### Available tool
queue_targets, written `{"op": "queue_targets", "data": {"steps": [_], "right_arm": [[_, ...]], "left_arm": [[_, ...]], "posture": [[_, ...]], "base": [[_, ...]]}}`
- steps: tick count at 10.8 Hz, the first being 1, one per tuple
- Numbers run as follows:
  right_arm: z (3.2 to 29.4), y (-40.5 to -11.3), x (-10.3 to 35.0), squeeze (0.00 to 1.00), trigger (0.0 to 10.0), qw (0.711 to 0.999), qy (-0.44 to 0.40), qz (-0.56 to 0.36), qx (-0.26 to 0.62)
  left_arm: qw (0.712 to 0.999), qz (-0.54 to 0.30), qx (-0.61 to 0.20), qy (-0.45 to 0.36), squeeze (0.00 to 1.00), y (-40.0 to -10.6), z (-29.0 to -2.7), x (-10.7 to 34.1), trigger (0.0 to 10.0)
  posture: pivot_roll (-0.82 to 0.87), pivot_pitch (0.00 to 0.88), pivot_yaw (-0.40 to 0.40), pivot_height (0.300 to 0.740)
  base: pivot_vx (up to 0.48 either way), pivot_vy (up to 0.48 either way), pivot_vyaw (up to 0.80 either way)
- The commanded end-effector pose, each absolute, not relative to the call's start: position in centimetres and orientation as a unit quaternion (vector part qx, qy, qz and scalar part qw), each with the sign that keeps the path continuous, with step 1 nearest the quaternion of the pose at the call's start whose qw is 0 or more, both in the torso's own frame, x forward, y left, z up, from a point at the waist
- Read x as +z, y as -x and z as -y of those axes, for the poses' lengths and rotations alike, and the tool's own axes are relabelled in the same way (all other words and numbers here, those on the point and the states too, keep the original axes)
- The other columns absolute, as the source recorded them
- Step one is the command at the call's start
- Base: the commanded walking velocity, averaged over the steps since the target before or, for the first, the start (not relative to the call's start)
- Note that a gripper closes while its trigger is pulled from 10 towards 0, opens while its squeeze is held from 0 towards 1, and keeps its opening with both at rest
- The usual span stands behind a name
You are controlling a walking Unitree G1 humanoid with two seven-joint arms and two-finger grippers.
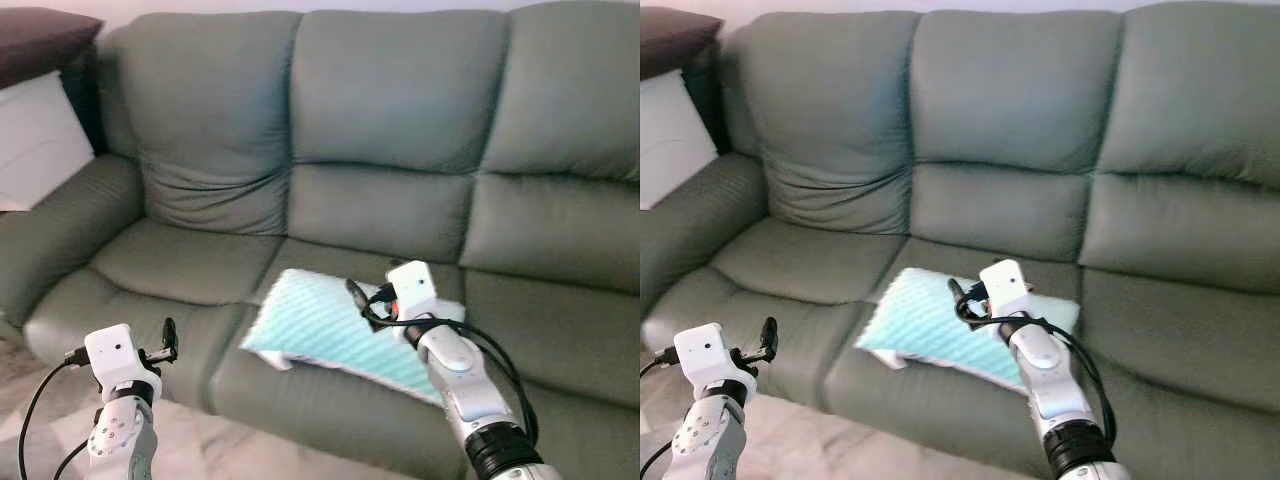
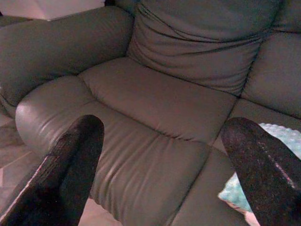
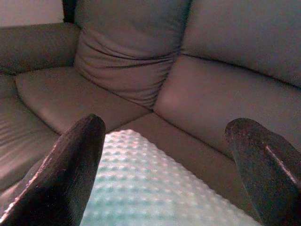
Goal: Move the pillow to the sofa
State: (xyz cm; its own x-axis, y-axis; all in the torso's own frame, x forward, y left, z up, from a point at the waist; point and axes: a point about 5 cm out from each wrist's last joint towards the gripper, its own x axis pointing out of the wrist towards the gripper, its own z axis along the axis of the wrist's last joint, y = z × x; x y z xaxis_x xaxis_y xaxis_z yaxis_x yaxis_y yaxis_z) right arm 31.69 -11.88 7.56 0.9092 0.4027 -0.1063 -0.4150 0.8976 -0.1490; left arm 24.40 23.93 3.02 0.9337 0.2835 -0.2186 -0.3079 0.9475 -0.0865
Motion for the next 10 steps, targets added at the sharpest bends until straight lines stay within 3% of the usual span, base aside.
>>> {"op": "queue_targets", "data": {"steps": [1, 9, 10], "right_arm": [[12.15, -31.81, 7.73, 0.0, 10.0, 0.975, 0.083, -0.033, 0.206], [12.3, -31.93, 7.58, 0.0, 10.0, 0.977, 0.078, -0.036, 0.197], [12.25, -31.9, 7.51, 0.0, 10.0, 0.977, 0.077, -0.037, 0.197]], "left_arm": [[0.982, -0.101, 0.147, 0.056, 0.0, -24.65, -24.13, 3.39, 10.0], [0.983, -0.118, 0.139, 0.032, 0.0, -24.5, -23.88, 3.41, 10.0], [0.985, -0.107, 0.137, 0.02, 0.0, -24.44, -23.94, 3.67, 10.0]], "posture": [[-0.23, 0.055, 0.116, 0.74], [-0.22, 0.062, 0.127, 0.74], [-0.21, 0.065, 0.127, 0.74]], "base": [[0.0, 0.472, 0.0], [0.0, 0.474, 0.0], [0.0, 0.0, 0.0]]}}
